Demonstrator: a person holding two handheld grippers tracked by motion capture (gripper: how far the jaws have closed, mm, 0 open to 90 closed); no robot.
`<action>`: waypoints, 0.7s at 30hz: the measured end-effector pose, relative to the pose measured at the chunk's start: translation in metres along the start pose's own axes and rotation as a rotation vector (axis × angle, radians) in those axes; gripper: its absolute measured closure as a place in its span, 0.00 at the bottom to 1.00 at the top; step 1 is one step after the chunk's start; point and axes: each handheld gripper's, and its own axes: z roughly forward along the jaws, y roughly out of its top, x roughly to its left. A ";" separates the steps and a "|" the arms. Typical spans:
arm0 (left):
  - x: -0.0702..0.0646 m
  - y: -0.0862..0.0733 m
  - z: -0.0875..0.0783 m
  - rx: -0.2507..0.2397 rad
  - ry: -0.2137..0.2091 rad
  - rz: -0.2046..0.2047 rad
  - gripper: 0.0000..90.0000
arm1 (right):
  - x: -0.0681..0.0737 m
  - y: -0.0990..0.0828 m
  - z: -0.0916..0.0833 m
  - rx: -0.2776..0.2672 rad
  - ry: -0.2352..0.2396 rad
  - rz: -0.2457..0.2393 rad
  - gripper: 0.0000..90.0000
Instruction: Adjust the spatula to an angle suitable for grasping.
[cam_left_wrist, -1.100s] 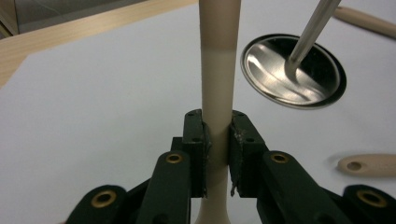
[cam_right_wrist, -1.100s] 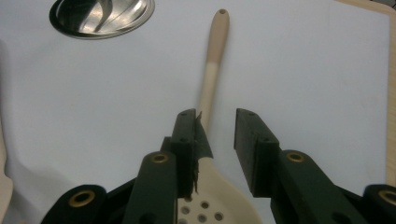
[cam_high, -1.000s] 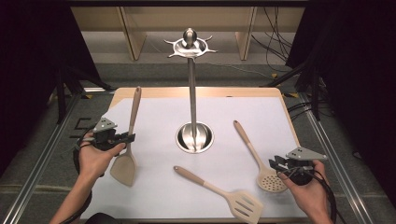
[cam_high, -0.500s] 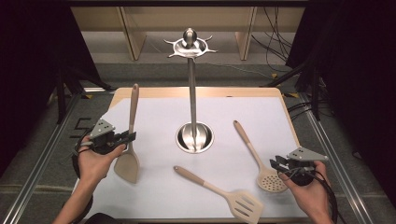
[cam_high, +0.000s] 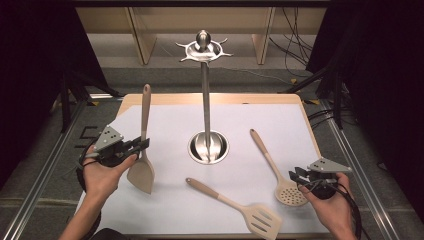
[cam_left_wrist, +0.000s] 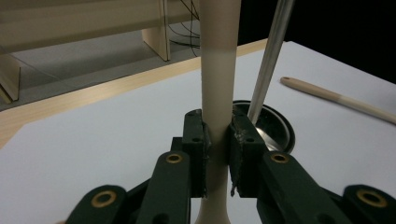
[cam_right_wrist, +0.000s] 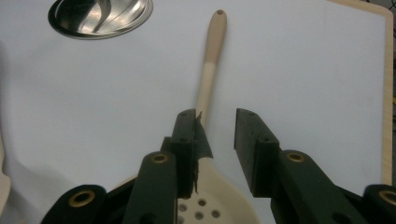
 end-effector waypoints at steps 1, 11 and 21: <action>-0.001 0.002 -0.001 -0.006 -0.003 0.007 0.87 | 0.000 0.000 0.000 0.000 0.000 0.000 0.78; -0.012 0.012 -0.010 -0.053 -0.011 0.025 0.87 | 0.002 0.001 0.000 0.016 0.006 0.031 0.78; -0.022 0.018 -0.009 -0.067 -0.029 0.055 0.87 | 0.002 0.001 0.000 0.013 0.005 0.025 0.78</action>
